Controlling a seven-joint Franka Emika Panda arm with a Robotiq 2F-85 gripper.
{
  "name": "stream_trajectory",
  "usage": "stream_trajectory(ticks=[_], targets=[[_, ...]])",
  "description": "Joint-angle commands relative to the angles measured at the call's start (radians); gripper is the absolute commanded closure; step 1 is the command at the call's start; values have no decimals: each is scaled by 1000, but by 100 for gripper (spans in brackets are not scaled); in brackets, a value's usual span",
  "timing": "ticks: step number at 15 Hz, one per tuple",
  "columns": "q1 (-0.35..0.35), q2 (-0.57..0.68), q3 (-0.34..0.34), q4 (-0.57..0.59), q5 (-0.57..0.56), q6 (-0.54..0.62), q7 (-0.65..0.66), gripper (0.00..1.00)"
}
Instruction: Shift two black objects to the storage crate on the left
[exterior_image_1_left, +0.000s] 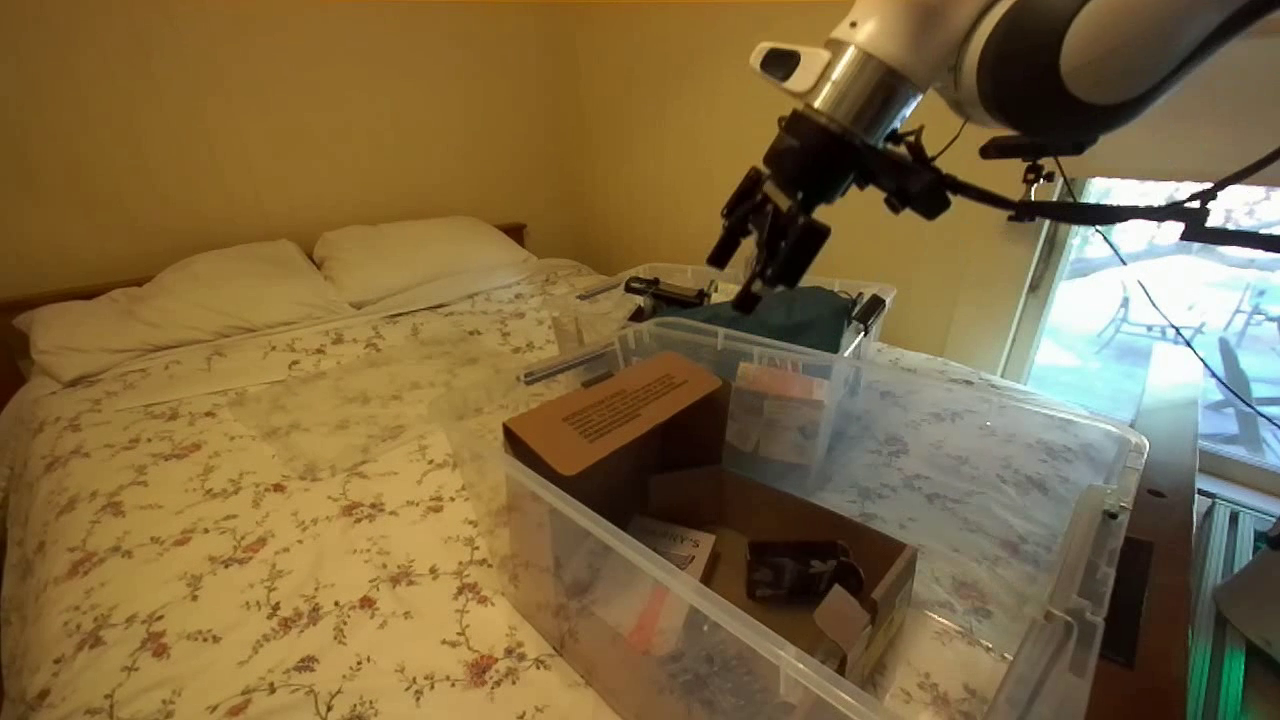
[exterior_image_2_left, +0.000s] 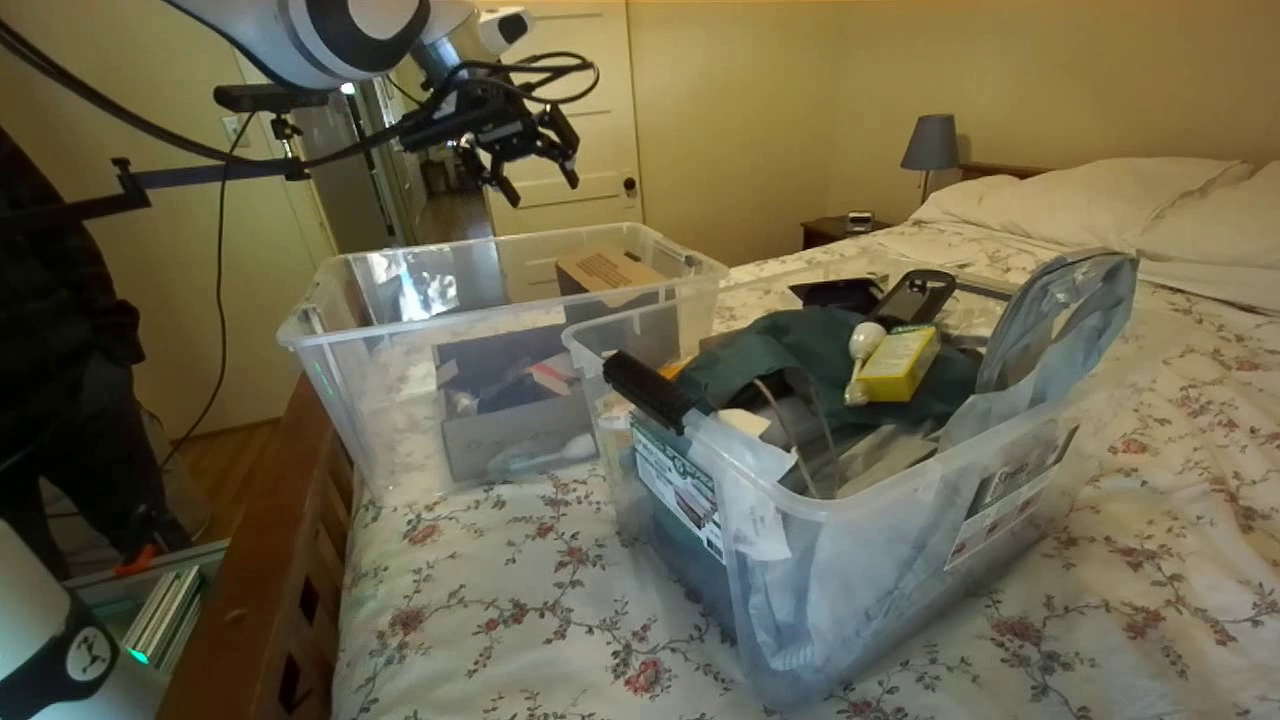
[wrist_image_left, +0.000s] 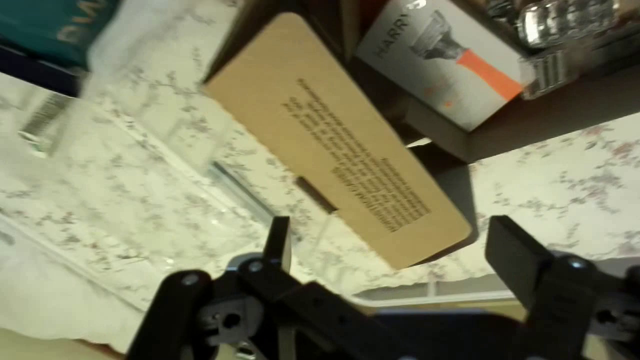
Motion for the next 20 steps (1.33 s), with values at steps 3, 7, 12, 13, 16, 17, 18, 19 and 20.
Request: stream_trajectory(ticks=[3, 7, 12, 13, 16, 17, 18, 19, 20], targets=[[-140, 1, -113, 53, -151, 61, 147, 0], [-195, -3, -143, 58, -278, 71, 198, 0], [-221, 43, -135, 70, -376, 59, 266, 0], [-223, 59, -132, 68, -387, 53, 283, 0], [-225, 121, -135, 72, -419, 30, 323, 11], [-226, 151, -139, 81, -447, 31, 352, 12], [-220, 180, -145, 93, -441, 23, 362, 18], [-213, 205, -149, 102, -432, 15, 371, 24], [-208, 224, -154, 105, -435, 10, 378, 22]])
